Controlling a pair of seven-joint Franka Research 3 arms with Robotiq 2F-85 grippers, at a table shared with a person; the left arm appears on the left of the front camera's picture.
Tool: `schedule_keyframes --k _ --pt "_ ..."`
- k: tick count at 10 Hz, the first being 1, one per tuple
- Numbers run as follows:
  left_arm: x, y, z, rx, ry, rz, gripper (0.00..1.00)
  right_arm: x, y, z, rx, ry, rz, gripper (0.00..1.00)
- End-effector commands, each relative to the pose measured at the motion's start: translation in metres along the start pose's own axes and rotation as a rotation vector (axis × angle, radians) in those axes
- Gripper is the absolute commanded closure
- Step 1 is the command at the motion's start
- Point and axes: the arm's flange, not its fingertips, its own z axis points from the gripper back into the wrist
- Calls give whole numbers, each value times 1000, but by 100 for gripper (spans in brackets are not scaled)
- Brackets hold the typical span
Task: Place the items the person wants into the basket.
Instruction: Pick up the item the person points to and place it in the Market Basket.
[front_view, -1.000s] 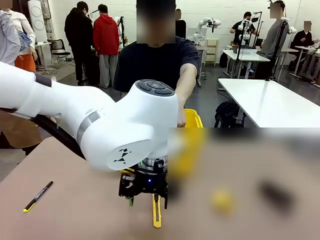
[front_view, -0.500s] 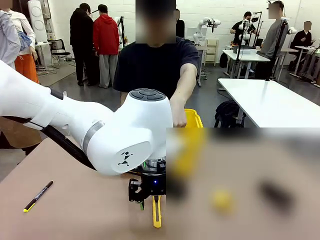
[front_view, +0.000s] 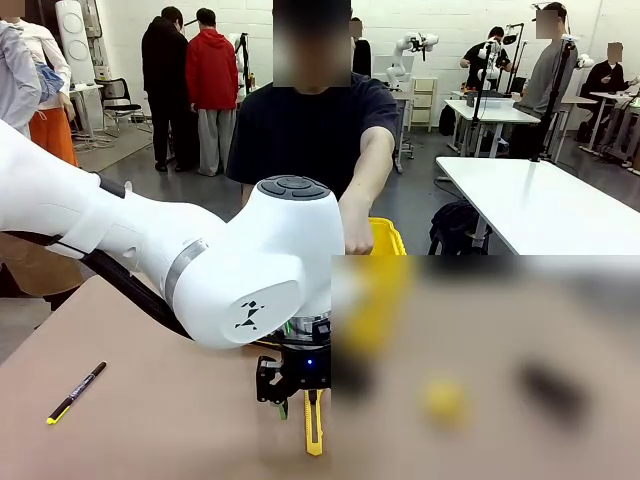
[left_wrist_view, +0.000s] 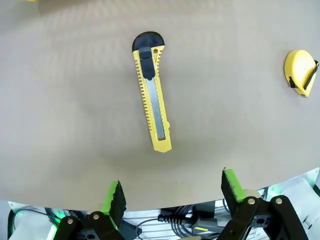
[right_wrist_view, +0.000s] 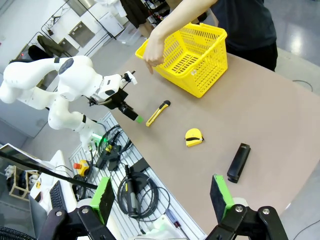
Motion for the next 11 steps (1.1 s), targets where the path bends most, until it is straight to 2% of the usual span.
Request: schedule_keyframes --k 1,5,8,11 --pt "2 1 -7 24 6 -4 0 1 0 0 3 -15 3 0" --pt "11 -6 -49 110 79 24 0 1 0 0 3 -15 3 0" --pt "15 -5 -55 44 78 67 0 1 0 0 3 -15 3 0" --pt "16 -7 -62 49 61 68 0 1 0 0 3 -15 3 0"
